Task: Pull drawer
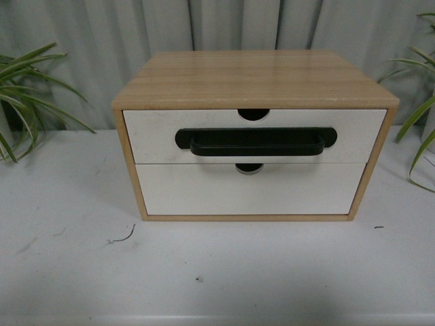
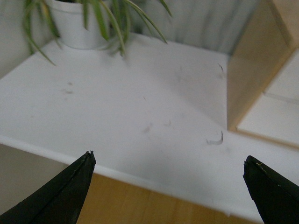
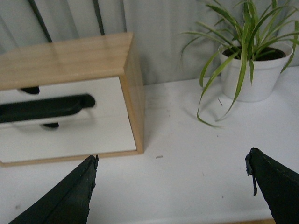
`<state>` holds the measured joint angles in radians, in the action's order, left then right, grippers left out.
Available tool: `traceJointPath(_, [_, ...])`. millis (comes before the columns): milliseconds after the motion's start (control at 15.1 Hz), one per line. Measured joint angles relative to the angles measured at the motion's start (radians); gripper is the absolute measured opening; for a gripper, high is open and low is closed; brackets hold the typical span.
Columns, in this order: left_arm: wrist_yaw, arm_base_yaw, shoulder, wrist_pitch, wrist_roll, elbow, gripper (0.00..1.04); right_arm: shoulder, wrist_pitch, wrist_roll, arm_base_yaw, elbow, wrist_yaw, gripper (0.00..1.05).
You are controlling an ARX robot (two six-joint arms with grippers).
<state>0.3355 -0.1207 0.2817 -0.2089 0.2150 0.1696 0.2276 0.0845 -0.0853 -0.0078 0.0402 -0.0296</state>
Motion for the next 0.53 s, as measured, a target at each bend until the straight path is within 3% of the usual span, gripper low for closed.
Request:
traceJointPath(132, [0.001, 0.037, 0.143, 0.184, 0.048, 0.053, 0.98, 0.278, 0.269, -0.019, 0.003, 0.06, -0.008, 0.98])
traceJointPath(265, [-0.077, 0.072, 0.408, 0.424, 0.047, 0.106, 0.98, 0.619, 0.535, -0.024, 0.03, 0.203, -0.017, 0.98])
traceJointPath(397, [-0.14, 0.076, 0.691, 0.616, 0.047, 0.219, 0.98, 0.901, 0.605, -0.03, 0.066, 0.381, -0.033, 0.98])
traceJointPath(530, [-0.16, 0.039, 0.962, 0.679, 0.019, 0.412, 0.98, 1.137, 0.594, 0.005, 0.11, 0.584, -0.018, 0.98])
